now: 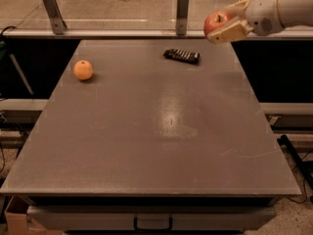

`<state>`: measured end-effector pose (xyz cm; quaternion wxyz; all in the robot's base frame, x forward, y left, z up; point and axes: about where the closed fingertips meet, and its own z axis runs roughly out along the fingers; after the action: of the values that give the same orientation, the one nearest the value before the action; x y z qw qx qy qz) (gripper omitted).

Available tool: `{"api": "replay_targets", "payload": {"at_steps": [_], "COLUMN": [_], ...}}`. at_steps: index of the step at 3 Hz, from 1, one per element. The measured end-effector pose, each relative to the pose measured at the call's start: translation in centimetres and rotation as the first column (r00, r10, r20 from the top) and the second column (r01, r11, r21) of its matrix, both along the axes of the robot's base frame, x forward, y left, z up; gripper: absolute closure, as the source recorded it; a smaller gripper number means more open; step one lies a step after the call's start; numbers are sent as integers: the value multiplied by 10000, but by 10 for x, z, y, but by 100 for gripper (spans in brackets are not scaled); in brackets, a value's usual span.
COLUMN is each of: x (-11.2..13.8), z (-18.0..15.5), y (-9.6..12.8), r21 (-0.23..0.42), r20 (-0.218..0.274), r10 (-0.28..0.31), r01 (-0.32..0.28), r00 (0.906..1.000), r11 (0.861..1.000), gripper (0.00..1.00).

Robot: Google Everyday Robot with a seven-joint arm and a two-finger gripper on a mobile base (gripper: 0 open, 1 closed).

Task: Move apple near rxbar chocolate

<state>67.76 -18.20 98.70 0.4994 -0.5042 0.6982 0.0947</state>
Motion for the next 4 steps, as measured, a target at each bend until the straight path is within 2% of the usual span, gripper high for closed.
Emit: {"api": "replay_targets", "payload": {"at_steps": [1,2,4], "x": [45,68,78], "z": [-9,-32,-76], "y": [-7,-13,-11], "r21": [203,382,276], "r20": [177,-137,-1195], "r10": [-543,-1028,-1643], "r01": [540,1033,1687], "r00": [9984,9946,9791], "r11": [9983,9939,9853], "gripper": [100,100,100]}}
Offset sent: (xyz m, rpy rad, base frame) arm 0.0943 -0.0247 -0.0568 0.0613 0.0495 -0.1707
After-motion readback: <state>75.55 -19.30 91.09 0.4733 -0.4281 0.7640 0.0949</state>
